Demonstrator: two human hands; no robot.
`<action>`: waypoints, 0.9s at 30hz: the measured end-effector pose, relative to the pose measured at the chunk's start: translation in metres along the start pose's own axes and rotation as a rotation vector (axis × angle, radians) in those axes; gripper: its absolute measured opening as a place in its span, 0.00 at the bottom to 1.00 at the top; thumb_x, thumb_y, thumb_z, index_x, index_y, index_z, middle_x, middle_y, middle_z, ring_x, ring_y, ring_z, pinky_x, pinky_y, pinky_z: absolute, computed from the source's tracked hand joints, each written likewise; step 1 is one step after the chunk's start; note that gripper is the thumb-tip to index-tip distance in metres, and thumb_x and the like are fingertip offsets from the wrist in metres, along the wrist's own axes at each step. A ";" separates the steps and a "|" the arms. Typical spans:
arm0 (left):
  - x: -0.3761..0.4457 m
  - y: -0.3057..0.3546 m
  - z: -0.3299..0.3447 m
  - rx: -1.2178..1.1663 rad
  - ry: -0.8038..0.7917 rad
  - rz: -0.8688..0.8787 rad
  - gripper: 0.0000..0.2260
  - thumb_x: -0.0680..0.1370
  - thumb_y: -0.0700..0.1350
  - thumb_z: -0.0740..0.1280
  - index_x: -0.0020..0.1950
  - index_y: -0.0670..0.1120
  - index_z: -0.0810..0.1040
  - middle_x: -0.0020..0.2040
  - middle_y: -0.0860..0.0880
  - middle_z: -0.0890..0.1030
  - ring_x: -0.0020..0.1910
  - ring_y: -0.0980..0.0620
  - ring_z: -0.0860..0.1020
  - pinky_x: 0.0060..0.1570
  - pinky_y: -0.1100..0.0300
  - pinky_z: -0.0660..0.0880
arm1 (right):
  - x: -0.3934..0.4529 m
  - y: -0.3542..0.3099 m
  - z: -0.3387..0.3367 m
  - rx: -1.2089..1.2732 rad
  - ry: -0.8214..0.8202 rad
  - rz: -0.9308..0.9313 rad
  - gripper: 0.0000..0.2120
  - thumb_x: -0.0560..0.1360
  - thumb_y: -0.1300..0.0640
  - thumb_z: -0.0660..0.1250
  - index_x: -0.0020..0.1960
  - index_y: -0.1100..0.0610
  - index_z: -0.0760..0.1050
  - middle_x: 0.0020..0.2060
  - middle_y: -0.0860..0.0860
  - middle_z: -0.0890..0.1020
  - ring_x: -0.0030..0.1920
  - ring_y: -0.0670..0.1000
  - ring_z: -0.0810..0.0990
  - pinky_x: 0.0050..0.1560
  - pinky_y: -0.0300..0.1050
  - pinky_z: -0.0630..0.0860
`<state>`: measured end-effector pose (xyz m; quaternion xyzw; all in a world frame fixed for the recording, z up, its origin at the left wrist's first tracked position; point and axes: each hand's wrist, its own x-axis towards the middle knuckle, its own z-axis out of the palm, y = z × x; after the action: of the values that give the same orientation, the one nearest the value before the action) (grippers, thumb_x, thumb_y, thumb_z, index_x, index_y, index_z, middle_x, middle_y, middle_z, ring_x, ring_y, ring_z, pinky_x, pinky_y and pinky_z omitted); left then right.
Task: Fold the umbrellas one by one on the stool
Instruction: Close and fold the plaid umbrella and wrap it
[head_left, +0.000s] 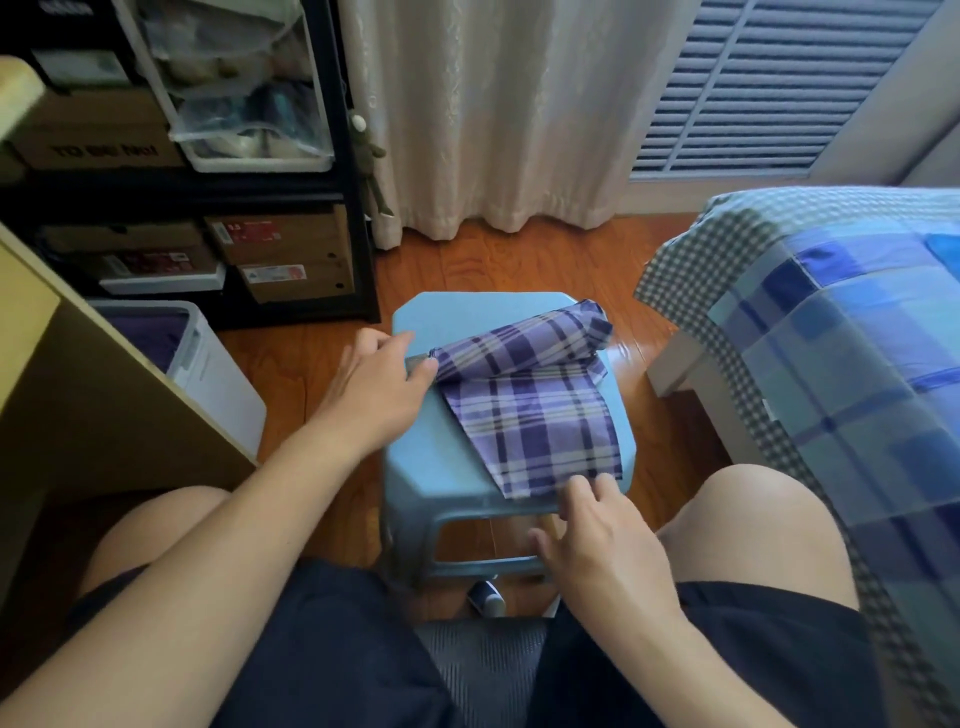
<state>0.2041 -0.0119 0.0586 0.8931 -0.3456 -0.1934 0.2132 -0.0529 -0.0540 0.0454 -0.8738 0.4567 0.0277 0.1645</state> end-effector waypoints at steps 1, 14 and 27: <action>0.003 0.000 0.004 0.058 -0.040 0.026 0.25 0.84 0.58 0.58 0.79 0.49 0.66 0.72 0.44 0.67 0.72 0.41 0.65 0.72 0.51 0.62 | -0.002 0.003 0.002 0.142 0.059 0.099 0.13 0.77 0.45 0.70 0.50 0.50 0.68 0.48 0.46 0.70 0.48 0.50 0.74 0.46 0.46 0.75; 0.014 -0.006 0.005 0.121 0.051 0.134 0.15 0.78 0.52 0.72 0.60 0.48 0.75 0.59 0.42 0.75 0.62 0.38 0.73 0.61 0.47 0.71 | 0.016 0.022 0.033 1.282 -0.175 0.685 0.27 0.64 0.51 0.81 0.59 0.56 0.79 0.48 0.54 0.87 0.51 0.58 0.86 0.58 0.63 0.82; 0.004 -0.003 0.008 0.110 0.124 0.181 0.16 0.73 0.39 0.69 0.56 0.48 0.66 0.54 0.45 0.71 0.52 0.36 0.75 0.44 0.51 0.66 | -0.012 0.011 -0.007 1.608 -0.369 0.507 0.11 0.87 0.61 0.57 0.63 0.65 0.74 0.33 0.55 0.82 0.28 0.51 0.80 0.42 0.47 0.80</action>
<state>0.2048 -0.0144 0.0497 0.8789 -0.4209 -0.0986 0.2016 -0.0693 -0.0525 0.0515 -0.3450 0.4849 -0.1268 0.7935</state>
